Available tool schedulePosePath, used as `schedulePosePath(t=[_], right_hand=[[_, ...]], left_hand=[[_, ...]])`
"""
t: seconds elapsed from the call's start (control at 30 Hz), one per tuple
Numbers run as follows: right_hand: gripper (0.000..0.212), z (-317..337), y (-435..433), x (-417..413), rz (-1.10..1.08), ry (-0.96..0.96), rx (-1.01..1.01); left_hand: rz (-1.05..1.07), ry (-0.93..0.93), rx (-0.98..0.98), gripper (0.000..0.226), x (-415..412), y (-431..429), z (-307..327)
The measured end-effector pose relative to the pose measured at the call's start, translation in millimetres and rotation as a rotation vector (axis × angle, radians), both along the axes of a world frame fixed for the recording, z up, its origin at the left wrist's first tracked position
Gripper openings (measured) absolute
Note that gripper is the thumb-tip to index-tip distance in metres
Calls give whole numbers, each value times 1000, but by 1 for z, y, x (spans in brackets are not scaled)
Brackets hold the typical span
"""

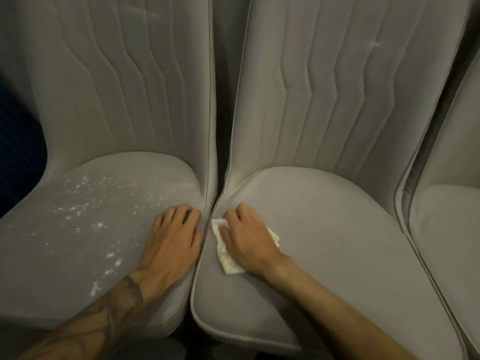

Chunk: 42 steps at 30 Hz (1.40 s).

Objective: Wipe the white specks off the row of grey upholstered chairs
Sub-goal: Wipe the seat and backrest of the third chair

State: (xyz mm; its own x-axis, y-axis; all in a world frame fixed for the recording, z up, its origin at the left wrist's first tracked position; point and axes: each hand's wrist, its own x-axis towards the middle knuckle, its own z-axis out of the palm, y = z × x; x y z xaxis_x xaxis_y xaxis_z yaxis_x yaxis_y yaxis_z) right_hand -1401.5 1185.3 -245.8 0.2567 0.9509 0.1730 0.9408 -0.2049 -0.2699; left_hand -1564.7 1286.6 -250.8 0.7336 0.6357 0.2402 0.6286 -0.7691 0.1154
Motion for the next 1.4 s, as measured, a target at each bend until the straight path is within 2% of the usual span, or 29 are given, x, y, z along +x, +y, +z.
schedulePosePath(t=[0.1,0.2,0.3,0.4,0.47,0.6,0.67,0.77,0.9,0.97,1.1,1.17,1.3,1.4], right_hand=[[30,-6,45,31,-237,4,29],[26,-14,75,53,-300,59,84],[27,-18,75,94,-347,37,112],[28,-17,74,146,-577,-14,51],[27,-15,86,144,-678,0,82],[28,-25,102,108,-540,-60,70],[28,-21,93,128,-506,-58,51],[28,-11,68,185,-642,-33,35],[24,-16,53,210,-878,50,200],[22,-18,72,189,-840,60,208],[23,-19,90,167,-598,42,175],[25,-20,67,192,-601,1,118],[32,-22,35,216,-821,22,127],[30,-20,76,170,-698,80,160]], left_hand=[[-45,-77,6,31,25,5,-6],[-48,-150,11,17,60,14,-10],[-5,-150,46,12,88,27,-11],[41,-153,87,9,103,33,-12],[62,-141,120,12,108,32,-14],[27,-127,217,11,110,29,-20],[9,-139,232,14,109,32,-22],[4,-140,218,21,109,32,-24],[17,-117,189,25,111,32,-24],[19,-108,175,25,112,31,-24],[15,-102,161,27,111,32,-24],[13,-110,165,27,111,31,-23],[21,-112,169,28,112,29,-23],[17,-106,178,31,113,29,-23]])
